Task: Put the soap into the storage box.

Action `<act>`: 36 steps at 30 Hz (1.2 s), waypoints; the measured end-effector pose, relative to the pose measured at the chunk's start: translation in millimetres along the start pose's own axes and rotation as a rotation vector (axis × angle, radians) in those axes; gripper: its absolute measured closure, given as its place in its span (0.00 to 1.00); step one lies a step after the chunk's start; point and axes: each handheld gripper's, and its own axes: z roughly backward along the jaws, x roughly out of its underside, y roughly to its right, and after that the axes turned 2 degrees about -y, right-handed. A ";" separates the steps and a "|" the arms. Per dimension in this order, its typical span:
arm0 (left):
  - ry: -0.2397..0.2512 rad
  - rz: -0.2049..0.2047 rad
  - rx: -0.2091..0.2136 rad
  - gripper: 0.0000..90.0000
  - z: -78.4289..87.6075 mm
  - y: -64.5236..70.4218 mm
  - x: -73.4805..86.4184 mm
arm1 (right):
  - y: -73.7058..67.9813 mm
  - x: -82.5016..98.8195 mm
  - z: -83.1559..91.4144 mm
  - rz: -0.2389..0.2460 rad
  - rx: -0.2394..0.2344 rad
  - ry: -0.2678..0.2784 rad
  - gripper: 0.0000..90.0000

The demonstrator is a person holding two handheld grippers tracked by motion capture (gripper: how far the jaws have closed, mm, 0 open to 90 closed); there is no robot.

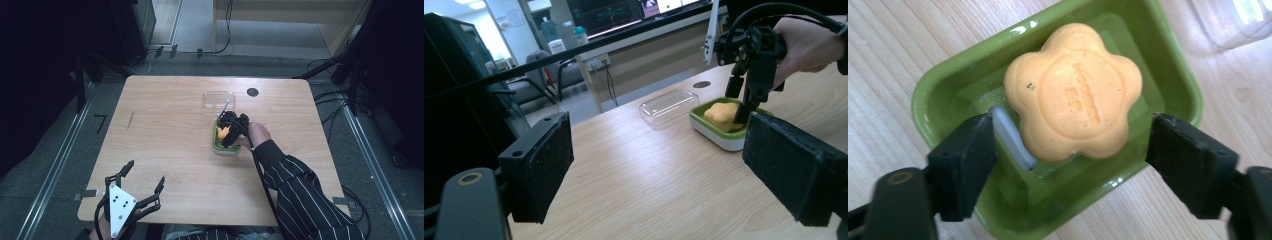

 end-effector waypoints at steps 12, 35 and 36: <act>0.003 -0.001 0.001 0.14 0.0 0.2 0.1 | -4.0 13.1 22.9 -0.034 -0.032 -0.015 0.06; 0.003 -0.004 0.002 0.14 -0.4 0.4 -0.3 | -18.4 66.1 46.5 -0.061 -0.032 -0.071 0.02; 0.003 -0.004 0.002 0.14 -0.5 0.5 -0.3 | -18.7 68.1 47.3 -0.059 -0.028 -0.071 0.02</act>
